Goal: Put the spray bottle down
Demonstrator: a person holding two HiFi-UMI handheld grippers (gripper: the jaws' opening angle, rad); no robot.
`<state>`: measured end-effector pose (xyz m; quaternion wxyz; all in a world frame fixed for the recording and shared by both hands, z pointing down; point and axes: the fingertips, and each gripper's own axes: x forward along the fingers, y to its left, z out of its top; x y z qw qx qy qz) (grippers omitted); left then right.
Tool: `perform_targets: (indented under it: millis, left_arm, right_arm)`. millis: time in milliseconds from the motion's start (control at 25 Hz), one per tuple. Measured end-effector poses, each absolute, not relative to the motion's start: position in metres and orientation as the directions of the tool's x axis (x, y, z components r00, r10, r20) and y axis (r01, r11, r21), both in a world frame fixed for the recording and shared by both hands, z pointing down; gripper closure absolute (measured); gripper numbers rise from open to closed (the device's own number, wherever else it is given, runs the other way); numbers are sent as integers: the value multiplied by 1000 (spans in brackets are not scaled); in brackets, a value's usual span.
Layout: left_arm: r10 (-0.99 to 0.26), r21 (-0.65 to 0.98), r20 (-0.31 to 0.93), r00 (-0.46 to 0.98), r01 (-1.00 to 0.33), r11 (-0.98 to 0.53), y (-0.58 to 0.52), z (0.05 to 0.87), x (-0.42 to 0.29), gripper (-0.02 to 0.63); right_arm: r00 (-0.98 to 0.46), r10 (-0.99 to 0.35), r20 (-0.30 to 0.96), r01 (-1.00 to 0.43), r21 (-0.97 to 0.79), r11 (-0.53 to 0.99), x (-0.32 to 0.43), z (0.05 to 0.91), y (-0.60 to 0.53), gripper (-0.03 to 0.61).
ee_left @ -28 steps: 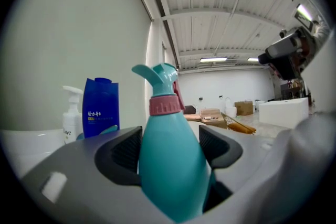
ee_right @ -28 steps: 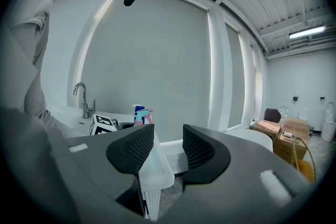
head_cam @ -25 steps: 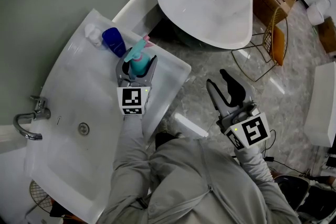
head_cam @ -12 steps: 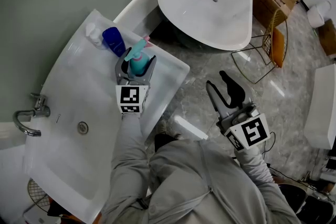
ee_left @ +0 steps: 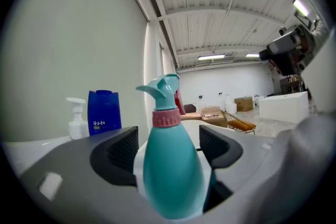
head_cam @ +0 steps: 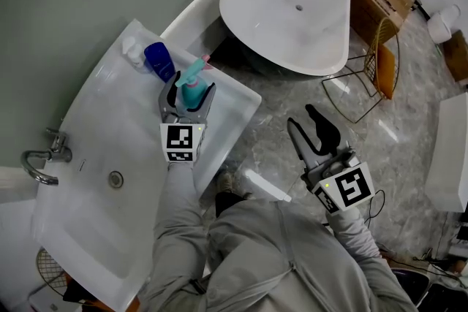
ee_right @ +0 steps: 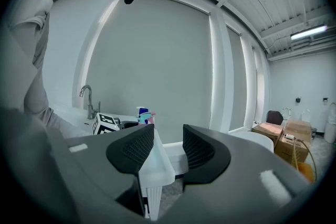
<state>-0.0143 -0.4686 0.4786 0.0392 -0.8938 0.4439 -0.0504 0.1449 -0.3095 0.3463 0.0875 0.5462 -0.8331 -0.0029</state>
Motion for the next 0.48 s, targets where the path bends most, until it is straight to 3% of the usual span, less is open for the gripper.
perform_targets:
  millis: [480]
  left_arm:
    - [-823, -190, 59, 566, -803, -566, -430, 452, -37, 218]
  right_arm:
    - [-458, -885, 88, -882, 77, 464, 134, 338, -290, 417]
